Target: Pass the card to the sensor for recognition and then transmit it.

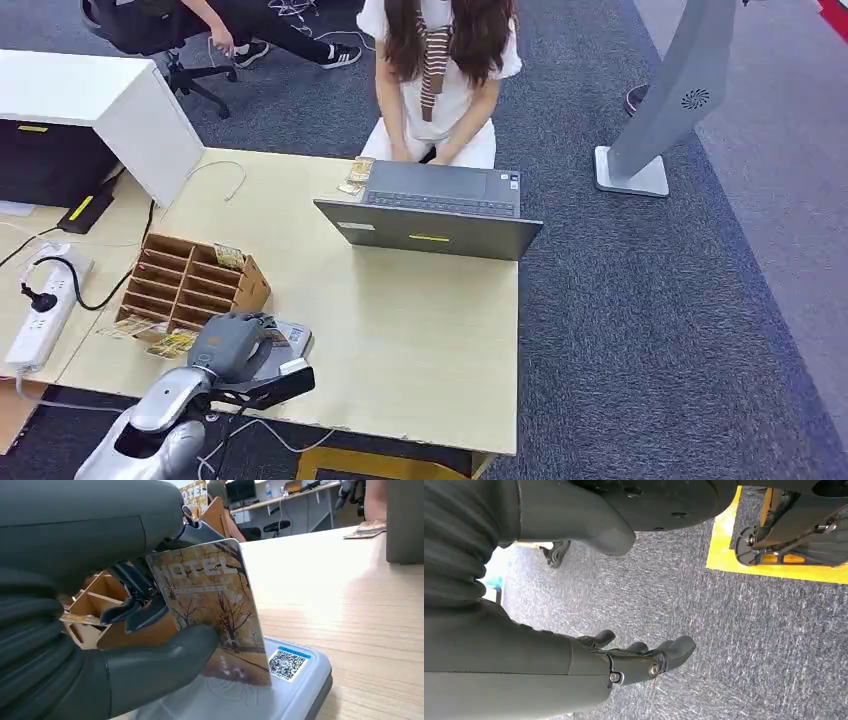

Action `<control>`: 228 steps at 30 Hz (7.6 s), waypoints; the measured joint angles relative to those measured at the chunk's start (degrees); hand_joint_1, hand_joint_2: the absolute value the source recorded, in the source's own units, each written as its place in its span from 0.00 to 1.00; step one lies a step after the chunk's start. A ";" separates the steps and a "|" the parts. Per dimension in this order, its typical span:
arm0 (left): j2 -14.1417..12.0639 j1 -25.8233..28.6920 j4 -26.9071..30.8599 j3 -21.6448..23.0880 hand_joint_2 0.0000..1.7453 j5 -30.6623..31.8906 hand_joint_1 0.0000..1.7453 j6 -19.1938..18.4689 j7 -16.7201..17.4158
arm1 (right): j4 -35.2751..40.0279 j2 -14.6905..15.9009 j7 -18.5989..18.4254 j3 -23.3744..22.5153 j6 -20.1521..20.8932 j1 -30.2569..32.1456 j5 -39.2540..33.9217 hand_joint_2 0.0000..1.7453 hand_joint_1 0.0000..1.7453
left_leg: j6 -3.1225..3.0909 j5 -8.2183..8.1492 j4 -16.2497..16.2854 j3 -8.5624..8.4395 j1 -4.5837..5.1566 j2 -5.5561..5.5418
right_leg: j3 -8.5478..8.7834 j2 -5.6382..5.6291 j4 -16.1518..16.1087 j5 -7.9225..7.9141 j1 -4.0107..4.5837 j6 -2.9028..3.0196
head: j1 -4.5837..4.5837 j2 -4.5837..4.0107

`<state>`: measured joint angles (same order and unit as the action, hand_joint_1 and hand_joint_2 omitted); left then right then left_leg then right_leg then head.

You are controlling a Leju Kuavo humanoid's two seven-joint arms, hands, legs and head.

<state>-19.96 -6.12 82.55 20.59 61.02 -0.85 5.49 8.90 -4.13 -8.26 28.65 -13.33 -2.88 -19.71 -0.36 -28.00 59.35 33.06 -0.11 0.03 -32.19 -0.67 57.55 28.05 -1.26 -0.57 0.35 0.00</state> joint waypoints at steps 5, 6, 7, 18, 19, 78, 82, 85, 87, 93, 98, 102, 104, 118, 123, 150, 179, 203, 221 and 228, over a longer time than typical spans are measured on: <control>0.35 -0.18 -0.02 0.00 1.00 0.63 1.00 2.83 -0.33 | -0.02 -0.02 0.13 0.00 0.09 0.00 -0.11 1.00 0.00 | 0.00 0.00 0.00 -0.01 0.00 0.00 | -0.01 0.00 0.00 0.00 0.00 0.00 | 0.00 0.00; 0.61 -0.24 -0.02 0.00 1.00 1.20 1.00 4.16 -0.57 | -0.02 0.00 0.15 0.00 0.09 0.00 -0.13 1.00 0.00 | 0.00 0.01 0.00 -0.01 0.00 0.01 | -0.02 -0.01 0.00 -0.01 0.00 0.01 | 0.00 0.00; 0.94 -0.45 0.00 0.00 1.00 1.95 1.00 6.28 -0.68 | 0.00 0.00 0.20 0.00 0.09 0.01 -0.11 1.00 0.00 | 0.00 0.01 0.01 -0.01 0.00 0.01 | -0.03 -0.01 0.00 -0.02 0.00 0.00 | 0.00 0.00; 2.64 -17.78 0.38 -1.79 1.00 6.73 1.00 22.40 -5.79 | -0.02 0.24 0.52 2.12 0.92 -0.29 1.79 1.00 0.00 | -0.02 0.25 0.05 0.20 -0.04 -0.27 | -0.08 0.24 0.02 -0.18 0.05 -0.02 | 0.04 0.00; 2.64 -19.75 -0.40 -2.20 1.00 6.71 1.00 22.45 -6.23 | -0.02 0.26 0.52 2.30 0.94 -0.28 1.81 1.00 0.00 | -0.01 0.26 0.05 0.17 -0.04 -0.23 | -0.08 0.18 0.03 -0.22 0.06 0.01 | 0.02 0.00; 3.17 -34.98 -23.56 -2.69 1.00 11.24 0.00 19.04 -1.92 | -0.02 0.46 -0.57 4.11 0.99 -0.47 1.14 1.00 0.00 | 0.00 0.29 0.06 0.18 -0.05 -0.09 | -0.13 0.05 0.03 -0.26 0.06 0.01 | 0.00 0.00; 3.59 -34.09 -22.23 -2.69 1.00 10.69 0.00 19.63 -1.99 | -0.02 0.46 -0.52 4.20 0.77 -0.47 1.01 1.00 0.00 | 0.00 0.29 0.06 0.18 -0.05 -0.09 | -0.13 0.05 0.03 -0.26 0.06 0.01 | 0.00 0.00; 3.89 -32.52 -20.00 -2.69 1.00 10.25 0.00 19.96 -2.27 | -0.02 0.46 -0.41 4.26 0.70 -0.46 0.85 1.00 0.00 | 0.00 0.29 0.06 0.18 -0.04 -0.09 | -0.14 0.05 0.03 -0.26 0.05 0.01 | 0.00 0.00; 4.09 -31.17 -18.14 -2.69 1.00 9.53 0.00 20.22 -2.62 | -0.02 0.46 -0.31 4.28 0.59 -0.46 0.83 1.00 0.00 | 0.00 0.29 0.06 0.18 -0.04 -0.09 | -0.13 0.05 0.03 -0.25 0.05 0.01 | 0.00 -0.02; 3.56 -19.26 -4.06 -2.69 1.00 4.96 0.00 20.89 -4.74 | -0.02 0.44 0.09 3.98 -0.70 -0.31 -1.97 1.00 0.00 | 0.01 0.18 0.03 0.15 -0.02 0.08 | -0.14 -0.16 0.03 -0.22 0.02 0.02 | 0.00 0.00; 1.75 -6.94 7.33 -2.67 1.00 4.46 0.00 21.59 -5.55 | -0.02 0.42 0.22 3.30 -1.33 0.00 -3.39 1.00 0.00 | -0.04 0.14 0.02 0.23 -0.02 0.10 | -0.23 -0.18 0.02 -0.13 0.02 -0.04 | 0.02 0.00; -0.15 5.27 14.93 -2.67 1.00 5.82 0.00 22.03 -7.28 | -0.02 0.35 0.61 2.27 -1.75 0.22 -4.59 1.00 0.00 | 0.05 0.03 -0.02 0.14 -0.02 0.25 | -0.22 -0.31 0.02 -0.10 0.02 -0.03 | 0.00 0.00; -0.72 10.46 17.03 -2.67 1.00 6.34 0.00 22.80 -7.39 | -0.02 0.35 0.63 1.92 -1.92 0.36 -4.92 1.00 0.00 | 0.05 0.03 -0.01 0.16 -0.02 0.20 | -0.25 -0.27 0.01 -0.06 0.02 -0.03 | 0.00 0.00; -1.75 16.71 21.09 -2.67 1.00 6.36 0.00 23.08 -7.39 | -0.02 0.22 0.63 1.22 -2.08 0.31 -5.16 1.00 0.00 | 0.01 0.09 -0.01 0.14 -0.03 0.00 | -0.10 0.01 0.01 -0.08 0.02 -0.03 | 0.00 0.00; -1.77 17.79 21.07 -2.71 1.00 6.56 0.00 23.70 -6.60 | -0.02 0.20 0.59 1.20 -2.21 0.30 -5.05 1.00 0.00 | 0.01 0.09 -0.02 0.15 -0.03 0.00 | -0.10 0.00 0.01 -0.08 0.02 -0.03 | 0.00 0.00; 1.92 18.70 2.71 -23.19 1.00 7.41 0.00 33.77 -9.84 | -0.02 0.20 -0.26 2.34 -1.53 0.21 -3.08 1.00 0.00 | 0.05 0.12 -0.02 0.14 -0.04 -0.06 | -0.08 0.06 0.02 -0.08 0.03 -0.02 | 0.00 0.00; 3.65 12.33 -3.45 -27.41 1.00 8.35 0.00 30.71 -10.88 | -0.02 0.22 -0.50 3.28 -1.22 0.06 -2.14 1.00 0.00 | 0.06 0.12 -0.01 0.13 -0.06 -0.06 | -0.09 0.06 0.02 -0.08 0.05 -0.02 | 0.00 0.00; 3.82 11.60 -4.15 -27.39 1.00 8.92 1.00 29.70 -10.25 | -0.02 0.22 -0.50 3.76 -1.18 -0.03 -2.16 1.00 0.00 | 0.06 0.12 -0.01 0.13 -0.06 -0.05 | -0.10 0.05 0.02 -0.08 0.05 -0.02 | 0.00 0.00; 3.80 8.86 -6.36 -26.77 1.00 9.09 1.00 26.60 -9.68 | -0.02 -0.46 -2.36 8.81 -1.46 -0.77 2.86 1.00 0.00 | 0.07 0.13 -0.01 0.11 -0.06 -0.01 | -0.10 -0.04 0.02 -0.09 0.06 -0.01 | 0.00 0.00; 3.52 8.80 -6.43 -26.01 1.00 8.72 1.00 26.99 -9.68 | -0.02 -0.46 -1.95 8.81 -1.46 -0.76 2.71 1.00 0.00 | 0.07 0.13 -0.02 0.11 -0.07 -0.01 | -0.11 -0.04 0.02 -0.09 0.07 -0.01 | 0.00 0.00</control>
<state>-16.44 2.68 76.13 -5.42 69.74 26.14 -4.20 8.87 -4.59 -10.21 37.46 -14.80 -3.65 -17.00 -0.29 -27.87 59.34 33.17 -0.19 0.02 -32.29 -0.72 57.57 27.97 -1.19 -0.58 0.35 0.00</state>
